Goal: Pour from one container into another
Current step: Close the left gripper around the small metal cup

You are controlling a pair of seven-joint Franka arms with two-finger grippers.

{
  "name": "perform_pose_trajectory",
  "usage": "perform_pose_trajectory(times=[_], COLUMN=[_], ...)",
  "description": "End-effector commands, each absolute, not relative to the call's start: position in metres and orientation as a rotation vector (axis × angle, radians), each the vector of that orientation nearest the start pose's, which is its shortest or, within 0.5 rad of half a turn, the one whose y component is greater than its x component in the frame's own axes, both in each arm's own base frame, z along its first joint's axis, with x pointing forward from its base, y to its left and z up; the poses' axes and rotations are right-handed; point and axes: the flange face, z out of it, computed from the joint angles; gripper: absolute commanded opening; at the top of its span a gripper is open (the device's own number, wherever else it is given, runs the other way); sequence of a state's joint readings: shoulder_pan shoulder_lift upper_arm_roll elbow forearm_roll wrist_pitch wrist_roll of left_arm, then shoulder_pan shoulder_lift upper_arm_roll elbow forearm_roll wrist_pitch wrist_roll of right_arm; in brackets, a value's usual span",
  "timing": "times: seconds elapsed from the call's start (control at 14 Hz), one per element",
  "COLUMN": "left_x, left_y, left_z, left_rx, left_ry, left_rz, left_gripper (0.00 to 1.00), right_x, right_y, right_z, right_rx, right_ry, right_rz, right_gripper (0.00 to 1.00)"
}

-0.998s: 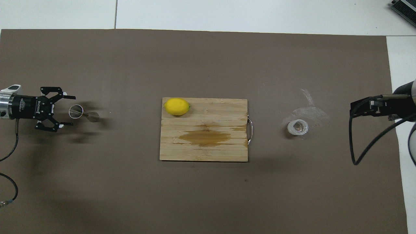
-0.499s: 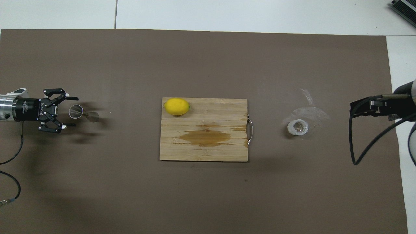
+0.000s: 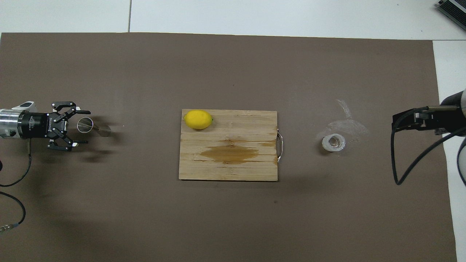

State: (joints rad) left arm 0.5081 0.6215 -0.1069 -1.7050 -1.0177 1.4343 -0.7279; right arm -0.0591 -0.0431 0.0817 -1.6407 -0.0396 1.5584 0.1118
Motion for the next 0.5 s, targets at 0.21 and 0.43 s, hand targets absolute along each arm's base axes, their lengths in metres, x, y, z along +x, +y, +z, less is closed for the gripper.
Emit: perform_pose_trajectory(times=[0.21,0.43], left_x=[0.585,0.5848], left_y=[0.1479,0.1463], left_z=[0.2468,0.2416], left_rx=[1.396,1.381], left_ry=[1.295,1.29], left_rz=[-1.144,-1.154], left_gripper=[1.0,1.0], right_x=[0.5327,0.5327], right_y=[0.006,0.0061], right_z=[0.6156,0.6156], right_rx=[-3.165,-3.163], right_ry=[0.114,0.114], right_rz=[0.067,0.067], right_gripper=[1.0,1.0])
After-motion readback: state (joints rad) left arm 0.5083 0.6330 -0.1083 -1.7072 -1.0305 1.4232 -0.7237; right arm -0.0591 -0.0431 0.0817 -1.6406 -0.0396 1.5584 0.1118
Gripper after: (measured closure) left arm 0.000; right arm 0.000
